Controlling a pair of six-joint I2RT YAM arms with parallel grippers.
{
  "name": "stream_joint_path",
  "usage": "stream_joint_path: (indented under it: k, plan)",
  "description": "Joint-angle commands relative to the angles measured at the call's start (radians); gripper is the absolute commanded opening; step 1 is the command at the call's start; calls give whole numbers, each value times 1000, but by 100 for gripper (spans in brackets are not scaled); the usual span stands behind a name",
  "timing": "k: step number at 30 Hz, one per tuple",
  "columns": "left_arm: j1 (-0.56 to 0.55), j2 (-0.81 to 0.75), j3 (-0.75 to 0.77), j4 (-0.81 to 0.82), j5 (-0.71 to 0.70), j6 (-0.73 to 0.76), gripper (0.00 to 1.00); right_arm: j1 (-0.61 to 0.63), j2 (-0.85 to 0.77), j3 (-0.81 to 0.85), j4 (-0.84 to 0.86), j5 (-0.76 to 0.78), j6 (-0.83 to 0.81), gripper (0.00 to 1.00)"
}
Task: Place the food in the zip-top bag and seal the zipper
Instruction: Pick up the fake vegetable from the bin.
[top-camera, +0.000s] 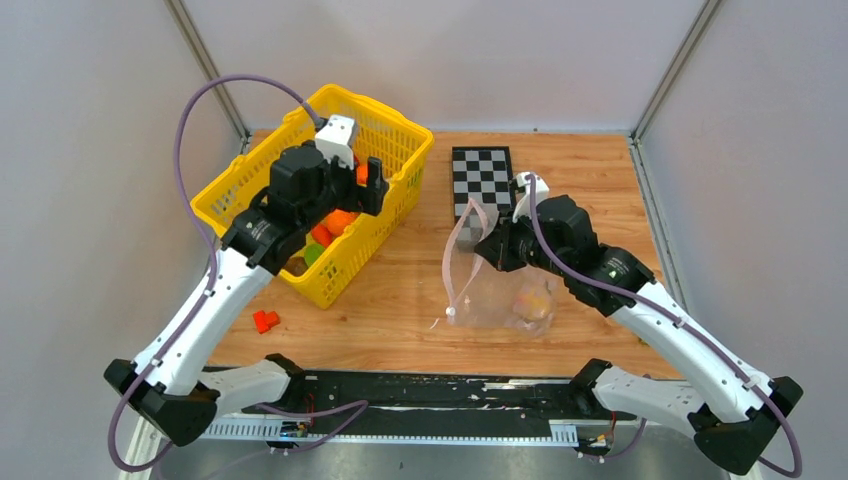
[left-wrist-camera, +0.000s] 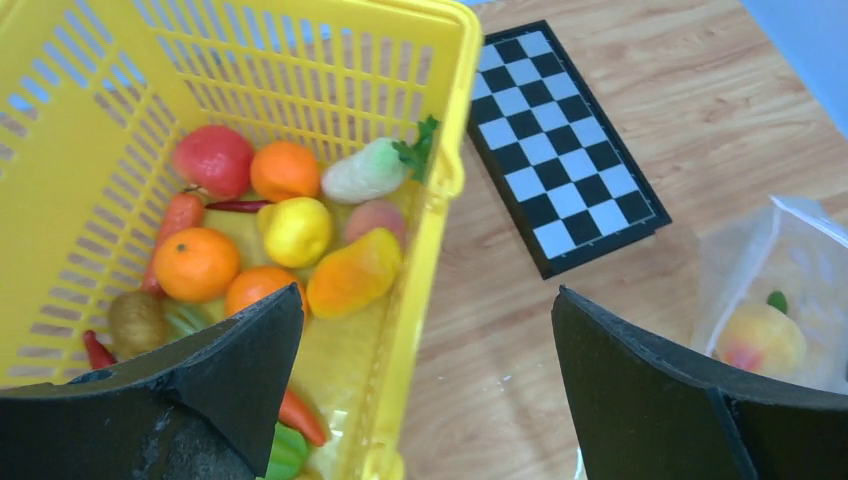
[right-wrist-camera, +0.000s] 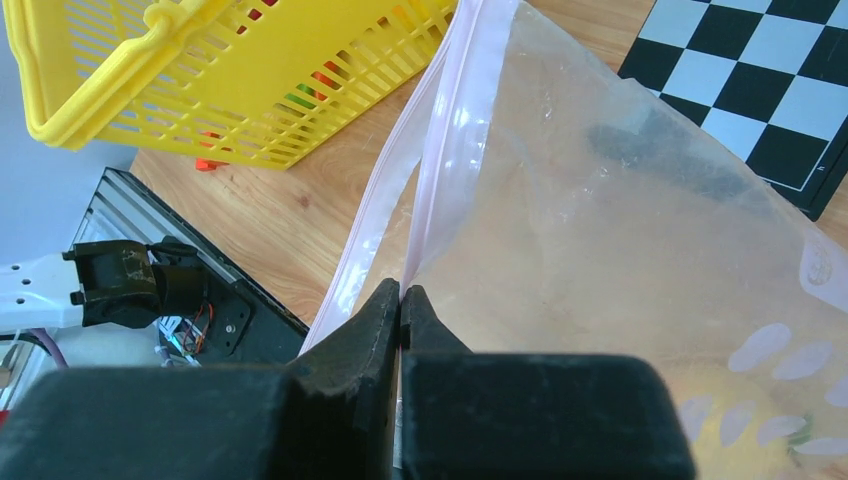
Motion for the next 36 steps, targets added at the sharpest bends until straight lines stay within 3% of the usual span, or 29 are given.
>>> stream_joint_path:
  k: [1,9,15,19,25,36]
  plan:
    - [102,54,72,-39,89,61,100,-2,-31,-6,46,-9,14,0]
    - [277,201,175,-124,220,92,100,-3,-54,-14,46,-8,20,0]
    - [350,295,123,-7,364,108,100,-3,-60,-20,46,-10,23,0]
    - [368,381,115,95,360,140,100,-2,-66,-24,46,-12,25,0]
    - [372,557,256,60,366,216,100,-2,-89,-38,45,3,37,0]
    - [368,766,237,236,598,414,100,-2,-100,-47,42,1,48,0]
